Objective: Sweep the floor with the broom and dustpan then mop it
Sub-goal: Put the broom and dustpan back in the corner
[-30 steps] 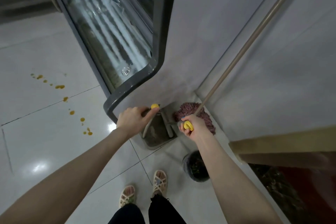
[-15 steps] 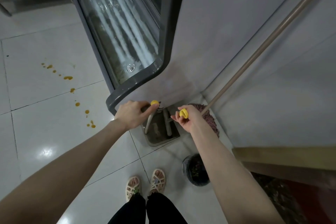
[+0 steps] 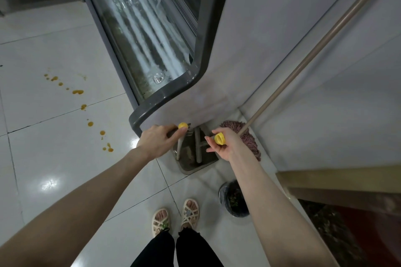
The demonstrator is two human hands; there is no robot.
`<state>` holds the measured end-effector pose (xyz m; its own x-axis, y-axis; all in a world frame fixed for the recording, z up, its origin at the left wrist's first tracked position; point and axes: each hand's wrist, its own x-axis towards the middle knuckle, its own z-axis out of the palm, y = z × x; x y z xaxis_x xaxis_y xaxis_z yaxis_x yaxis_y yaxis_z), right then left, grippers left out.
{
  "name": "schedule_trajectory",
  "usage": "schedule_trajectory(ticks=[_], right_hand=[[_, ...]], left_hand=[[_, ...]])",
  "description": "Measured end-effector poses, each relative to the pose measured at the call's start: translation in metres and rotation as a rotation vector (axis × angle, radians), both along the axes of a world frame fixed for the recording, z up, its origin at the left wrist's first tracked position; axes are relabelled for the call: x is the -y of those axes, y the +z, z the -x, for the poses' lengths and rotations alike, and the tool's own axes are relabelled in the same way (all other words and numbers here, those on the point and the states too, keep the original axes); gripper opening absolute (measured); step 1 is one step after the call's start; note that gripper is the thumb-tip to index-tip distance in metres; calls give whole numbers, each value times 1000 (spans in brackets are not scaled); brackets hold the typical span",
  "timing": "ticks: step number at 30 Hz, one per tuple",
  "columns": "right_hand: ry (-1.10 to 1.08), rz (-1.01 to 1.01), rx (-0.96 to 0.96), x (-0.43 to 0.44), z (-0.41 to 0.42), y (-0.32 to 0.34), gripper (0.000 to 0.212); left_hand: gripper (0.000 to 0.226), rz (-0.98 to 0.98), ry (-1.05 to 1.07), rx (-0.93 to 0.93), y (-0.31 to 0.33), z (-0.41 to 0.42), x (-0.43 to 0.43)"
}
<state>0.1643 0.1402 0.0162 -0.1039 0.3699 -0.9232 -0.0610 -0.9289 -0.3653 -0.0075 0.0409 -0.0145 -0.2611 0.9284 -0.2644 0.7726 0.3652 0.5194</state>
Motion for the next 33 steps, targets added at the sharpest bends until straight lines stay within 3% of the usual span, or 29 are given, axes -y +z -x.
schedule_trajectory(ticks=[4,8,13,16,19,23,28,33], right_hand=[[24,-92,-34,3,5,11,19],[137,-223,-59,2,4,17,41],[292,-438,-82,1,-8,5,27],[391,-674,17,7,-15,-5,24],[430,-799,98,14,-20,-13,34],[476,-867,173,19,-17,-7,16],[422,-1031,173,27,-2,15,31],[349,-931,99,32,1,13,23]], left_hand=[[63,-19,-20,-28,-2,1,-1],[56,8,-16,-13,-5,3,3],[65,4,-11,8,-8,4,4],[66,7,-22,-22,-11,5,3],[61,-8,-39,-66,-12,4,5],[53,-15,-52,-70,-12,5,4],[63,-34,-51,-48,-19,7,3],[68,-36,-59,-59,-22,8,2]])
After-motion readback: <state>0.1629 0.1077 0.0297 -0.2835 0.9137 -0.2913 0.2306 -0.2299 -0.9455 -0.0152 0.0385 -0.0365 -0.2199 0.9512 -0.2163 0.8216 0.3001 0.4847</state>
